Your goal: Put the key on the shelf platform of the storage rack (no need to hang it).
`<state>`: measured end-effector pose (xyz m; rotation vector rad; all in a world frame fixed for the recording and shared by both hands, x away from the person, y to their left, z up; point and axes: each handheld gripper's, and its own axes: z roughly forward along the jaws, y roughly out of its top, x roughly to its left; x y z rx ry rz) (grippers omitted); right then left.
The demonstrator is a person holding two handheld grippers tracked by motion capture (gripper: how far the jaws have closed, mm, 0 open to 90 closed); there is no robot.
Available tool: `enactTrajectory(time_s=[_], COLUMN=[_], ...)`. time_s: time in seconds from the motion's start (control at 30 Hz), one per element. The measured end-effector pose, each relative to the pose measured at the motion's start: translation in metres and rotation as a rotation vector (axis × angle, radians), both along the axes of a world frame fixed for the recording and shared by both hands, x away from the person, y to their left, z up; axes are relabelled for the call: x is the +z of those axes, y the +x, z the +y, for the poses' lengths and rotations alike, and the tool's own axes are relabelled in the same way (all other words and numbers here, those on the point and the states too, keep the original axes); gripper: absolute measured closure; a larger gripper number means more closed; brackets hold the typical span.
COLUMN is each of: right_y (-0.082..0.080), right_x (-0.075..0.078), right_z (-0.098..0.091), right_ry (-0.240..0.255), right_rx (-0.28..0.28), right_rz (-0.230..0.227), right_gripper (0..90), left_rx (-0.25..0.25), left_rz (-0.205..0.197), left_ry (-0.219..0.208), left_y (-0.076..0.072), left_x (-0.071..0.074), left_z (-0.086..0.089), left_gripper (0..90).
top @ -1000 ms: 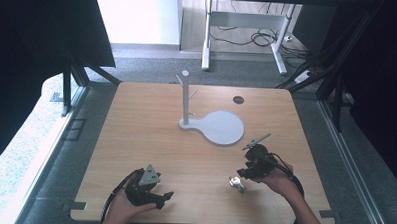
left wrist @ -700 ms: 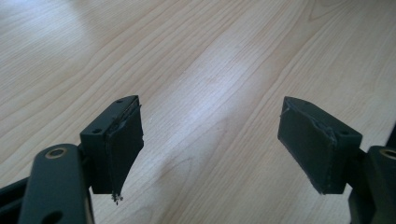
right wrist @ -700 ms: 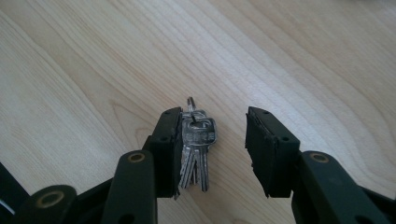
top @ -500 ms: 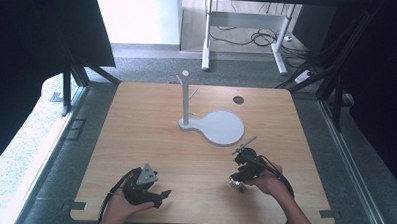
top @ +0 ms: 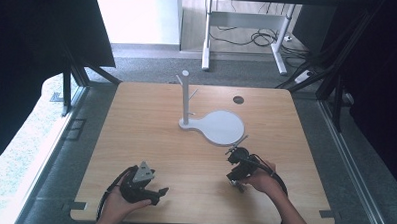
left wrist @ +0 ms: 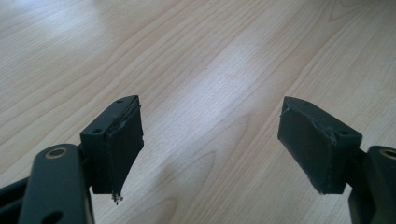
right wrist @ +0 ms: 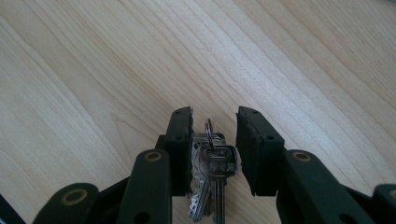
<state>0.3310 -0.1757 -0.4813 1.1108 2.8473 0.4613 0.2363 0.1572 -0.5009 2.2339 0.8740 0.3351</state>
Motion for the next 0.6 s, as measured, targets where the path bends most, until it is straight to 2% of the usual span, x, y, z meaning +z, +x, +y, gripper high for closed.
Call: enactTrajectory(time_s=[0.1,0.2,0.37,0.47,0.6], right_y=[0.003,0.004,0.006,0.007,0.007], right_x=[-0.003,-0.005,-0.009,-0.012,-0.014], right_z=[0.001,0.001,0.003,0.005,0.007], right_ry=[-0.007,-0.011,-0.016,-0.026,-0.042], right_rx=[0.0,-0.005,0.01,0.014,0.03], right_rz=[0.014,0.02,0.03,0.038,0.046], right_gripper=[70.0,71.5,76.6,78.5,82.3], left_rx=[-0.016,-0.01,-0.008,-0.025,-0.027], left_rz=[0.008,0.01,0.018,0.025,0.027], left_ry=[-0.001,0.0,0.004,-0.004,0.008], left_y=[0.0,0.0,0.0,-0.001,0.0], left_x=[0.0,0.0,-0.001,-0.001,-0.002], left_z=[-0.002,-0.001,-0.001,-0.004,-0.005], left_gripper=[22.3,22.3,22.3,22.2,22.1])
